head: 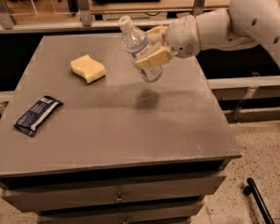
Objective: Knock blue plastic bottle over
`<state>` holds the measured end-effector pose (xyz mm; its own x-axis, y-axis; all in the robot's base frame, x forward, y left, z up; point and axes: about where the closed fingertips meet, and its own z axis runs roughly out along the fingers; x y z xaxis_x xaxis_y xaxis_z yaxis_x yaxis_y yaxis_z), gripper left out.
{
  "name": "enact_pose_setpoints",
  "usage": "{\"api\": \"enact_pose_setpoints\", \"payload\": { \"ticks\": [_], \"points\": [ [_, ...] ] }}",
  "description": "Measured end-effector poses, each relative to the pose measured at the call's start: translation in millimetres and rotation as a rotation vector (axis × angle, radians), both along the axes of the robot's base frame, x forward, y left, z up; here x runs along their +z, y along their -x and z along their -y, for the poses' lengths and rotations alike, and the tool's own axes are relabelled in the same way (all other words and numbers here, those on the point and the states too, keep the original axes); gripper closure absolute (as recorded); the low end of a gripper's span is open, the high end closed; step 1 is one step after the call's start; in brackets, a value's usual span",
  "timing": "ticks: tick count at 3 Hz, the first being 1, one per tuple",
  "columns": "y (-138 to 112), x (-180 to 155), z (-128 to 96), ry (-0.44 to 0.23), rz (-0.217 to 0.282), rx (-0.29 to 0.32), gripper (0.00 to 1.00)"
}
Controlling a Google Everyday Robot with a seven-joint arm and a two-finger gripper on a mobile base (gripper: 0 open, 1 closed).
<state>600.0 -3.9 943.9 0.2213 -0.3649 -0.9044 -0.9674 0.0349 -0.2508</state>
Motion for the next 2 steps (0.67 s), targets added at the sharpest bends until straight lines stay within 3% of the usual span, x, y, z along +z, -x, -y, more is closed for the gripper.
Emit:
{"api": "enact_pose_setpoints", "payload": {
  "ticks": [1, 2],
  "points": [
    [19, 16, -6, 0.251, 0.108, -0.009, 1.0],
    [33, 23, -28, 0.488, 0.219, 0.031, 1.0]
  ]
}}
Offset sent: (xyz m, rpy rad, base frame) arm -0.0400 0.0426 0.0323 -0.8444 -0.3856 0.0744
